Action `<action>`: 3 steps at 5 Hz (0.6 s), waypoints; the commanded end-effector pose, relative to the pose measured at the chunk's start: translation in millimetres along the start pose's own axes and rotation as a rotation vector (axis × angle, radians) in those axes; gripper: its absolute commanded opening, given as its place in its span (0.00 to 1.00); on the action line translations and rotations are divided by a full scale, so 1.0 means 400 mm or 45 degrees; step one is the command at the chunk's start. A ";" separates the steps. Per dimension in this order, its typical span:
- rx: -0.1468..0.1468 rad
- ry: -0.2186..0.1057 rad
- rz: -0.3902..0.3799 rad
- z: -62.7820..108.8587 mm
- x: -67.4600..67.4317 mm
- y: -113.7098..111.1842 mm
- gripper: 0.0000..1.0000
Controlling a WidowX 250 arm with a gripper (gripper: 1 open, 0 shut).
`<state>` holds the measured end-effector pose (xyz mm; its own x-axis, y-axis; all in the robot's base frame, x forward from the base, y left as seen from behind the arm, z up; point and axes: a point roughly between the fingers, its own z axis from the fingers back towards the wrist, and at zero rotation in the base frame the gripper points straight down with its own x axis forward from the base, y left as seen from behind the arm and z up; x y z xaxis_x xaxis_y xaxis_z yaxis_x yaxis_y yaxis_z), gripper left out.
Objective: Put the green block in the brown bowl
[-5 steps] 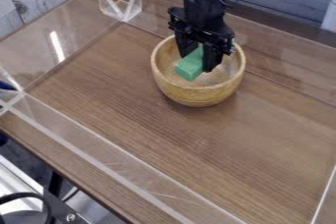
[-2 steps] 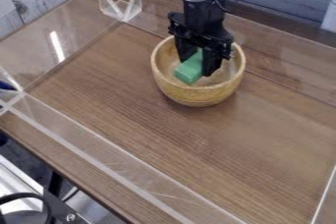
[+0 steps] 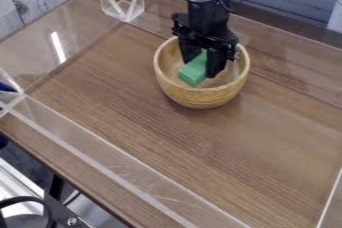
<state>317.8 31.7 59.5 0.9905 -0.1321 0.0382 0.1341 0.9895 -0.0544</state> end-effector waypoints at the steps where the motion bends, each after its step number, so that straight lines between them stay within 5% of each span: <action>1: 0.024 -0.076 0.002 0.044 0.029 0.011 0.00; 3: 0.022 -0.067 0.009 0.047 0.030 0.013 0.00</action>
<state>318.3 32.3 62.1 0.9915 -0.1264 0.0318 0.1281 0.9902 -0.0556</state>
